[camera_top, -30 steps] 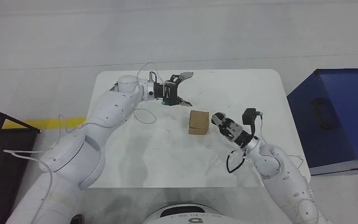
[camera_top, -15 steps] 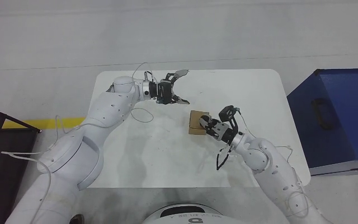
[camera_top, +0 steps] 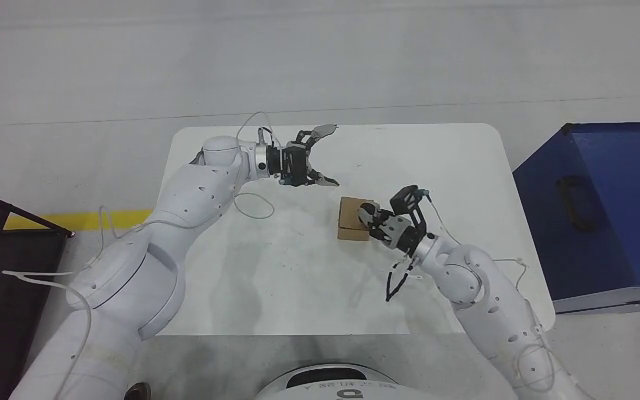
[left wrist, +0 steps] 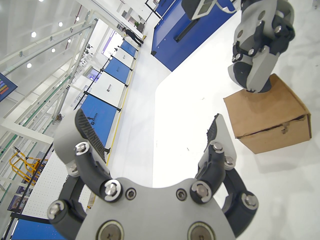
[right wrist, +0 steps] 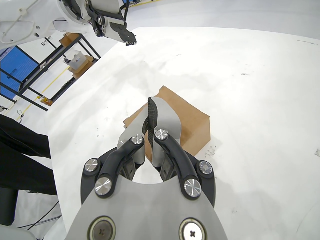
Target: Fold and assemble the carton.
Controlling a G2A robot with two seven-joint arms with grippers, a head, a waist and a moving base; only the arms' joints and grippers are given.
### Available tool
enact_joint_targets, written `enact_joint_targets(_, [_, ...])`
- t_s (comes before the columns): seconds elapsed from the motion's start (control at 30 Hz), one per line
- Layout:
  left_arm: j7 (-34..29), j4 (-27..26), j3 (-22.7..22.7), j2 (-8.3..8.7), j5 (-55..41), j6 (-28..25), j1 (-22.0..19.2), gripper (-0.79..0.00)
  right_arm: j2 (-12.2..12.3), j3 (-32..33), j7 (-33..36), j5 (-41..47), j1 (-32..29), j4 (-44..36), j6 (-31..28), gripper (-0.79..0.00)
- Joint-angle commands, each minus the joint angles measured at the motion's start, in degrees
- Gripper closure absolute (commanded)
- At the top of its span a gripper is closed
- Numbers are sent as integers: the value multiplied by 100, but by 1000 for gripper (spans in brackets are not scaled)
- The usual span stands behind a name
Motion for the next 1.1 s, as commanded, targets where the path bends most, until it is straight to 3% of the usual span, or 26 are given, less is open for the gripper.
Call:
enact_joint_targets(0.0, [0, 0, 0, 0, 0, 0, 0, -785, 23, 128, -148, -21, -106, -146, -110, 0])
enact_joint_targets(0.17, [0, 0, 0, 0, 0, 0, 0, -785, 131, 442, -247, -350, -697, -616, -786, 0])
enact_joint_targets(0.3, [0, 0, 0, 0, 0, 0, 0, -785, 178, 402, 112, -574, -905, -540, -1069, 0])
enact_joint_targets(0.47, [0, 0, 0, 0, 0, 0, 0, -785, 119, 12, 415, -728, -502, -69, -710, 0])
enact_joint_targets(0.67, [0, 0, 0, 0, 0, 0, 0, -785, 70, -7, 48, -677, -176, 257, -288, 0])
enact_joint_targets(0.93, [0, 0, 0, 0, 0, 0, 0, -785, 141, 69, 531, -689, -392, 155, -577, 0])
enact_joint_targets(1.07, [-138, -72, -8, 3, -3, 47, 45, -785, 69, -30, 262, -799, 49, 494, 98, 0])
